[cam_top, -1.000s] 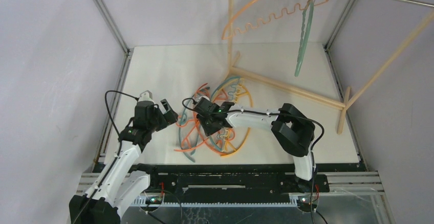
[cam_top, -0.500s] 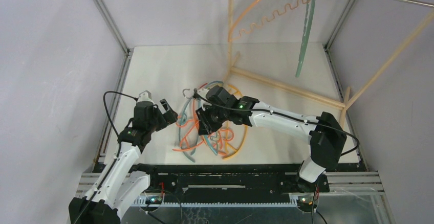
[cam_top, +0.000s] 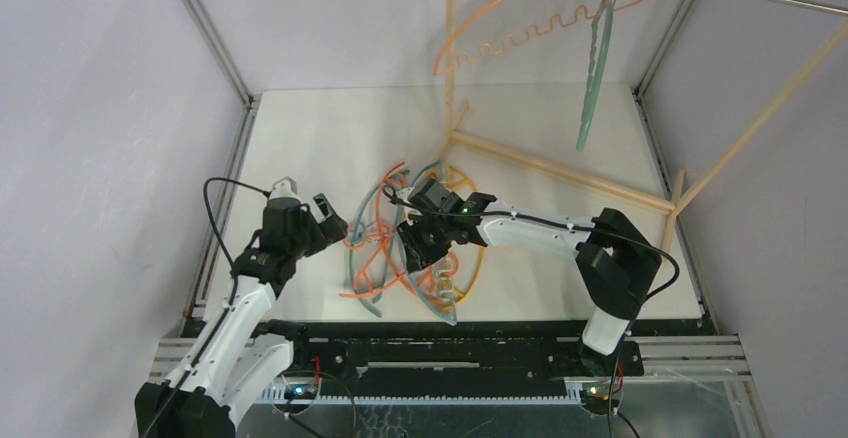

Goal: Organize the hangers

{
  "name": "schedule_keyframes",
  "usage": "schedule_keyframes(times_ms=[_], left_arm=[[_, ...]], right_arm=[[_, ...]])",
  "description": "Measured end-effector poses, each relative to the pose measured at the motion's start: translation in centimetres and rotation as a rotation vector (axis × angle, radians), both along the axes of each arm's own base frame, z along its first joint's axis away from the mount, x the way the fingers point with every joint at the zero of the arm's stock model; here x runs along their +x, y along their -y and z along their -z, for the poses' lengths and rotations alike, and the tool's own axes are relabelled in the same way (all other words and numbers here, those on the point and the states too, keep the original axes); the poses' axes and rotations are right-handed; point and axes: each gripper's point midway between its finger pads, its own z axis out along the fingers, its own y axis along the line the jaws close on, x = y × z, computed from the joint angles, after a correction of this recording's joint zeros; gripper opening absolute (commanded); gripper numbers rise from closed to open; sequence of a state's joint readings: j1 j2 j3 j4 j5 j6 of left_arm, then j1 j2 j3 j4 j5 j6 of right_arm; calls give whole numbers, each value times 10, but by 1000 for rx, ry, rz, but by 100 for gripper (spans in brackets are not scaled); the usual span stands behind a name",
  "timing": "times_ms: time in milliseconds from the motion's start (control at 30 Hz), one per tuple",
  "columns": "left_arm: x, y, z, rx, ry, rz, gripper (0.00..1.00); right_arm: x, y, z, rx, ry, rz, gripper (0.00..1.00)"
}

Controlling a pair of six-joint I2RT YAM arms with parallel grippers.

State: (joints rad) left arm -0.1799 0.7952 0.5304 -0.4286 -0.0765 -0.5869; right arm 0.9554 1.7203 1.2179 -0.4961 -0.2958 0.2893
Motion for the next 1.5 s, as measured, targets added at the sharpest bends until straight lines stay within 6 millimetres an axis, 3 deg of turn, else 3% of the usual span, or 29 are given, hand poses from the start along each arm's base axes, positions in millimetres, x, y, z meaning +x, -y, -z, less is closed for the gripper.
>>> schedule_keyframes(times_ms=[67,233,400,767,1133,1300,1367,1500], left_arm=[[0,0,1,1,-5,0,100],[0,0,3,2,-12,0,99],[0,0,4,2,-15,0,100],[1,0,3,1,-10,0,99],[1,0,3,1,-10,0,99],[1,0,3,1,-10,0,99],[1,0,3,2,-10,-1,100],[1,0,3,2,-10,-1,99]], right_arm=[[3,1,4,-15,7,10,52],[11,1,7,-29,29,30,54],[16,-6,9,-25,32,30,51],[18,-9,38,-68,3,33,41],[17,-12,40,-56,-14,32,10],[15,0,29,-69,-31,48,0],[14,4,17,-55,-30,47,0],[13,6,-29,44,-8,42,0]])
